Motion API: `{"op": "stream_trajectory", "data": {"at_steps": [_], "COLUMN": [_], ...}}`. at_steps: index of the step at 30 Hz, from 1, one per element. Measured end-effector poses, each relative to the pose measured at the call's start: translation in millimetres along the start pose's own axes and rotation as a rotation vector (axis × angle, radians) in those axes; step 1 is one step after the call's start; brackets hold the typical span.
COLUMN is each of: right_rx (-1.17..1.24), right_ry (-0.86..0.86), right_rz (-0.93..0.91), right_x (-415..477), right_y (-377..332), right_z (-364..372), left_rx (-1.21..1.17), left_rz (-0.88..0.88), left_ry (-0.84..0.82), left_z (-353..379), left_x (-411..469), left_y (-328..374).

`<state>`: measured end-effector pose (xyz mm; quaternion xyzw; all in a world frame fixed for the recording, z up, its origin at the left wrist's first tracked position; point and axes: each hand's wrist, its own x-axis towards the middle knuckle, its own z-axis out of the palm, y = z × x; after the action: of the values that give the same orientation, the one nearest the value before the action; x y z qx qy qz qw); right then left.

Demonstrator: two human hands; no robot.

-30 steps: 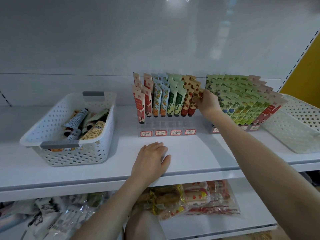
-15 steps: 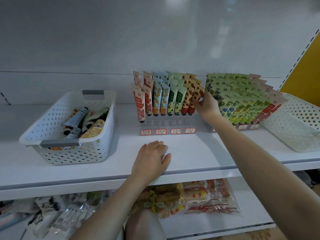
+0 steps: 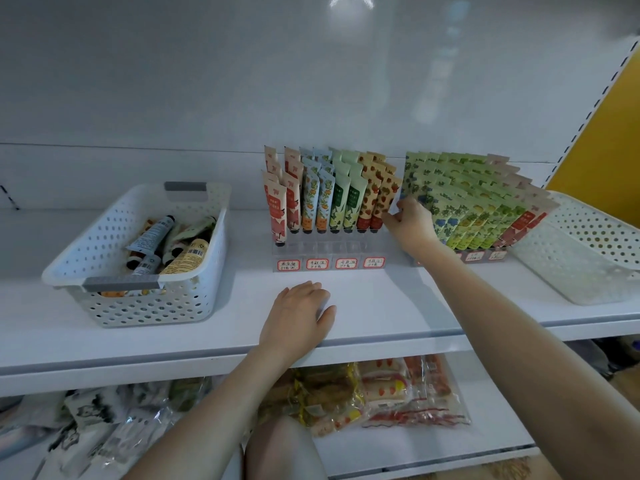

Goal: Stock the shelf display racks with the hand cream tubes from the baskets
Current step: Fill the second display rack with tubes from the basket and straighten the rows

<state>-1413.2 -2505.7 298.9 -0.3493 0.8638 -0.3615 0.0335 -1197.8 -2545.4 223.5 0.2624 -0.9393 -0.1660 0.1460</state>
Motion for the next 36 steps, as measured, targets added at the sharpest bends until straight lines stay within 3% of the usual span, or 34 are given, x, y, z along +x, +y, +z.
{"op": "stream_trajectory", "data": {"at_steps": [4, 12, 18, 21, 25, 29, 36], "right_rx": [-0.061, -0.029, 0.046, 0.027, 0.020, -0.030, -0.216], "right_ry": [-0.012, -0.032, -0.095, -0.184, -0.345, -0.449, -0.485], "right_rz": [-0.033, -0.140, -0.343, -0.430, -0.410, -0.359, -0.398], "right_x": [-12, -40, -59, -60, -55, -45, -26], "right_y": [-3, -41, -119, -156, -201, -233, -245], "right_z": [-12, -20, -1, 22, 57, 94, 151], "left_rx": [-0.054, -0.047, -0.074, -0.024, 0.103, 0.129, 0.082], "left_rz": [-0.025, 0.065, -0.095, -0.260, -0.395, -0.428, -0.501], "left_ry": [-0.017, 0.213, 0.393, 0.308, 0.113, -0.104, -0.328], "left_z": [-10, -86, -156, -175, -182, -174, -155], "left_x": [2, -33, -44, -41, -31, -14, 12], "left_y": [8, 22, -33, -65, -90, -103, -116]}}
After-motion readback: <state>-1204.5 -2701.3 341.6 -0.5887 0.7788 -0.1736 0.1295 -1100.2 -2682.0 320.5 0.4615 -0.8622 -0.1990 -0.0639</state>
